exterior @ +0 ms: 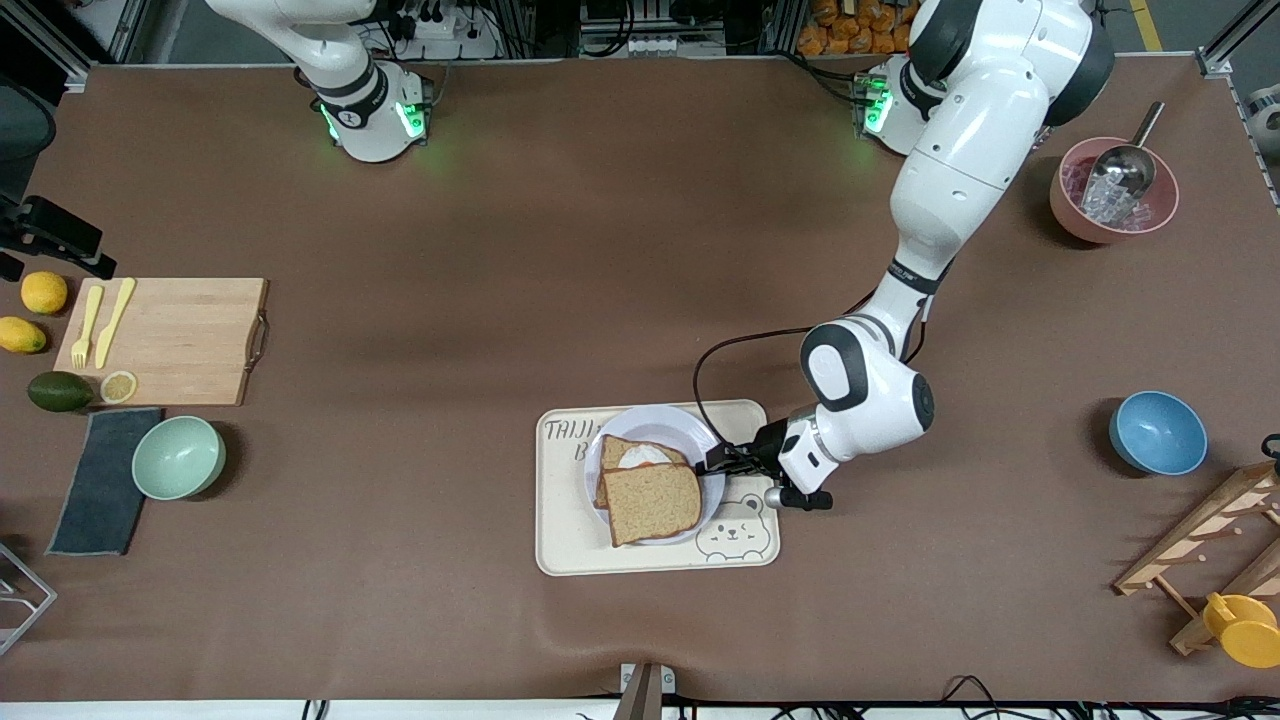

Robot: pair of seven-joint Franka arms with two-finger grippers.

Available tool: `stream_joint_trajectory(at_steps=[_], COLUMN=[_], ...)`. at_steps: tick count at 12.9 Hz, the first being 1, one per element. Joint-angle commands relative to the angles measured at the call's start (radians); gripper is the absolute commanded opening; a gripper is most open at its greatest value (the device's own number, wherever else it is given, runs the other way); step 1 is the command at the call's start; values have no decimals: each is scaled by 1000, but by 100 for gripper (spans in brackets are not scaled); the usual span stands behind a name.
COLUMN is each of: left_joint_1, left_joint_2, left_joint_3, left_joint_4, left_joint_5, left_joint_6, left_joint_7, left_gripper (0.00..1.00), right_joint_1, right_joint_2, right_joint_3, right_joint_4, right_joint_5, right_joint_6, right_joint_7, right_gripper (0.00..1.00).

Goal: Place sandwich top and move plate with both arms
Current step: 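Open the left gripper and release the plate rim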

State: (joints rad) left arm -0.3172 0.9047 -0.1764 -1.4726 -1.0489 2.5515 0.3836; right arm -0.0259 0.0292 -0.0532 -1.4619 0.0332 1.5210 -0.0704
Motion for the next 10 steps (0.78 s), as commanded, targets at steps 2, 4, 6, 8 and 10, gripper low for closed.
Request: stream_joint_trajectory(at_steps=[2, 4, 6, 8, 10], left_joint_1=[18, 38, 49, 61, 76], left_joint_2=[-73, -95, -110, -116, -130], left_joint_3=[5, 6, 6, 6, 6], left_joint_4=[-90, -95, -104, -104, -106], left_joint_5=[30, 44, 59, 63, 93], left_joint_6=[-19, -83, -111, -125, -157], left_joint_7=[-29, -32, -32, -34, -35], left_gripper=[41, 40, 40, 39, 36], right_joint_1=[4, 6, 6, 4, 6], right_joint_2=[-9, -9, -11, -11, -11], right_joint_3=[-1, -1, -1, -1, -1], right_joint_4=[-8, -6, -8, -8, -6], right_joint_5=[-7, -7, -6, -7, -7], right_joint_6=[-4, -4, -7, -10, -10], right_joint_7=[18, 17, 17, 17, 18], right_gripper=[100, 100, 100, 100, 100])
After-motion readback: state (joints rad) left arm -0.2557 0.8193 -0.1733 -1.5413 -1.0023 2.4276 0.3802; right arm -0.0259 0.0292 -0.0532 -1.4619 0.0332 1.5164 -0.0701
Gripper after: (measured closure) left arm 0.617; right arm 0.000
